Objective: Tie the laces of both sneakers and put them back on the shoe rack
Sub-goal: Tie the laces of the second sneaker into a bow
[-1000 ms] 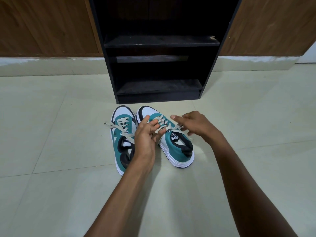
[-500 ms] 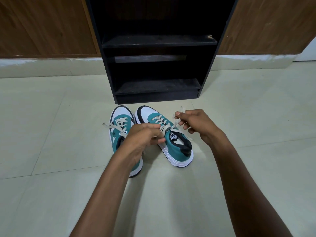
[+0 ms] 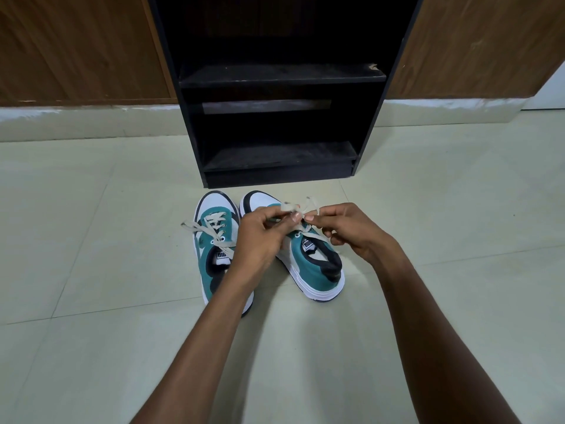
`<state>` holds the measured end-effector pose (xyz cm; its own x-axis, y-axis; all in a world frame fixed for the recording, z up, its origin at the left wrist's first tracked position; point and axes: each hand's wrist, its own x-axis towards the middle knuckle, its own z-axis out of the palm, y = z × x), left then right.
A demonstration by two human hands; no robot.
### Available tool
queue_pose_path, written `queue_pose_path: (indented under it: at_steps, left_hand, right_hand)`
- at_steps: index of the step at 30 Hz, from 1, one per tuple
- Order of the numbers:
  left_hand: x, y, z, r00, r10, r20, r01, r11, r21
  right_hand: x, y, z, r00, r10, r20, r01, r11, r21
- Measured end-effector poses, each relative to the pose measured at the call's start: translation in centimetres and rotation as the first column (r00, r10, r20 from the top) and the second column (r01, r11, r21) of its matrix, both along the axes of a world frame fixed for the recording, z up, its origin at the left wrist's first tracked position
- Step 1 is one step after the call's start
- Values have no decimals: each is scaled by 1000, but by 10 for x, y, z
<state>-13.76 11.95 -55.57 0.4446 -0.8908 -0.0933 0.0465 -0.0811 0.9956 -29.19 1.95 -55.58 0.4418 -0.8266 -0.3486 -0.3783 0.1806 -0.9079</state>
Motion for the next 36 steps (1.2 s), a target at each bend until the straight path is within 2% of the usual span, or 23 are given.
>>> queue_pose_path:
  at_steps: [3, 5, 7, 9, 11, 12, 14, 16, 18, 21, 24, 26, 30, 33, 36]
  left_hand:
    - [-3, -7, 0, 980, -7, 201, 17, 999, -51]
    - [-5, -9, 1, 971, -36, 236, 49, 997, -51]
    - [-9, -9, 0, 987, -28, 160, 37, 998, -52]
    - [-13, -8, 0, 1000, 9, -17, -10, 998, -56]
    - [-17, -5, 3, 981, 34, -190, -43, 998, -43]
    - [-18, -4, 6, 969, 47, -241, -56, 998, -30]
    - [-17, -2, 8, 928, 63, -368, -74, 997, -16]
    - [-16, 0, 8, 857, 55, -512, -79, 997, -26]
    - [-15, 3, 7, 793, 31, -609, -71, 997, -42]
    - [-15, 7, 3, 712, -20, -702, -44, 996, -72]
    - [-14, 8, -2, 681, -59, -730, -16, 995, -95]
    - [-15, 7, -3, 696, -54, -716, 6, 998, -69]
    - [-13, 3, 0, 787, -49, -615, 74, 997, 15]
    - [-8, 2, -1, 832, -70, -551, 124, 990, 61]
    - [-8, -1, -2, 850, -92, -519, 159, 984, 85]
  right_hand:
    - [4, 2, 5, 997, -7, -73, 2, 997, -81]
    - [7, 3, 7, 994, -12, -112, -2, 992, -126]
    - [10, 2, 9, 986, -14, -164, -17, 982, -186]
    - [12, 1, 9, 966, -28, -258, -46, 961, -274]
    - [14, 2, 9, 960, -63, -273, -27, 948, -316]
    - [15, 4, 8, 974, -85, -211, 22, 959, -283]
    - [16, 9, 2, 991, -134, 15, 135, 985, -109]
    - [17, 15, -5, 955, -183, 235, 165, 982, 92]
    - [18, 18, -12, 887, -241, 393, 163, 961, 223]
    - [21, 19, -14, 802, -306, 513, 148, 933, 327]
    - [26, 19, -14, 789, -305, 533, 109, 924, 366]
    - [28, 17, -16, 816, -258, 518, 98, 944, 316]
    - [29, 9, -27, 892, -152, 425, 102, 985, 139]
    - [28, 7, -34, 942, -81, 326, 102, 994, -49]
    - [25, 7, -36, 981, -51, 187, 101, 958, -268]
